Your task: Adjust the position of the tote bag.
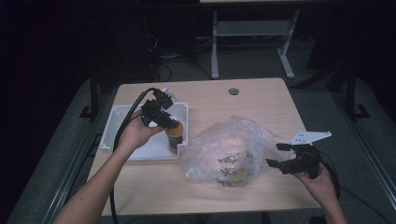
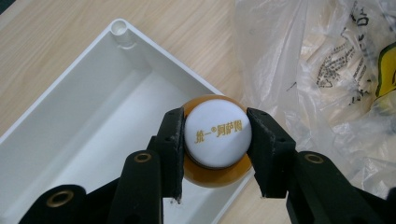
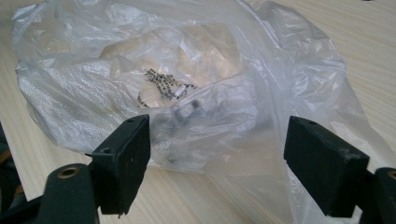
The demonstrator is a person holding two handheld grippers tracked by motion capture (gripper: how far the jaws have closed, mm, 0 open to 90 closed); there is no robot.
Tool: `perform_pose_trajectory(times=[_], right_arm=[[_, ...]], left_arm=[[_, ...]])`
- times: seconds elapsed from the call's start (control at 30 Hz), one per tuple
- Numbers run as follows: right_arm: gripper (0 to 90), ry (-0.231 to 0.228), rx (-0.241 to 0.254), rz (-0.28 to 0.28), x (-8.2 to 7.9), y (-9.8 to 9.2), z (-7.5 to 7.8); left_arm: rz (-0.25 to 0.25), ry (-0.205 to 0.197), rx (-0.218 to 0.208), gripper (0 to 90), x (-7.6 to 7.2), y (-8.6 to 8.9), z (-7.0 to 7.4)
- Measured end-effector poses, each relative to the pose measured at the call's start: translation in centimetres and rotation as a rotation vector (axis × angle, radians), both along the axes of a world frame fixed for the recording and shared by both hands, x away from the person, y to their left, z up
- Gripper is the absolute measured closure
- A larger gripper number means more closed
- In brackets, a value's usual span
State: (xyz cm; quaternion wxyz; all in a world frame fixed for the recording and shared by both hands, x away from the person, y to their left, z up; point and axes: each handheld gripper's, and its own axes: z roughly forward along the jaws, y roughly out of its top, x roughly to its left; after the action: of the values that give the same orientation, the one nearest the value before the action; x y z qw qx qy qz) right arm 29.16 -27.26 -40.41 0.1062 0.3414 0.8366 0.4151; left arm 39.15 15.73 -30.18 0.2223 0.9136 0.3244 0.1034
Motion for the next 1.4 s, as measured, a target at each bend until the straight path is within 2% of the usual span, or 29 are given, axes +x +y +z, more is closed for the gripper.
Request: perform_pose_trajectory(times=[0.23, 0.43, 0.93, 1.1, 1.4], right_arm=[[22.4, -0.001, 0.001, 0.0, 0.0, 0.0, 0.0], [22.4, -0.002, 0.0, 0.0, 0.0, 0.0, 0.0], [22.4, 0.008, 0.004, -0.009, 0.0, -0.2, -0.2], [22.5, 0.013, 0.008, -0.011, 0.0, -0.5, -0.5], [22.4, 0.007, 0.004, -0.007, 0.2, -0.3, -0.4]], left_arm=[[-0.003, 0.004, 0.004, 59.3, 0.1, 0.1, -0.3], [0.015, 0.012, -0.022, 59.3, 0.2, 0.6, -0.4], [0.007, 0.023, -0.058, 58.9, 0.6, 1.3, -0.6], [0.012, 0.033, -0.083, 58.6, 0.7, 1.6, -0.7], [0.011, 0.029, -0.089, 57.8, 0.6, 1.6, -0.8]])
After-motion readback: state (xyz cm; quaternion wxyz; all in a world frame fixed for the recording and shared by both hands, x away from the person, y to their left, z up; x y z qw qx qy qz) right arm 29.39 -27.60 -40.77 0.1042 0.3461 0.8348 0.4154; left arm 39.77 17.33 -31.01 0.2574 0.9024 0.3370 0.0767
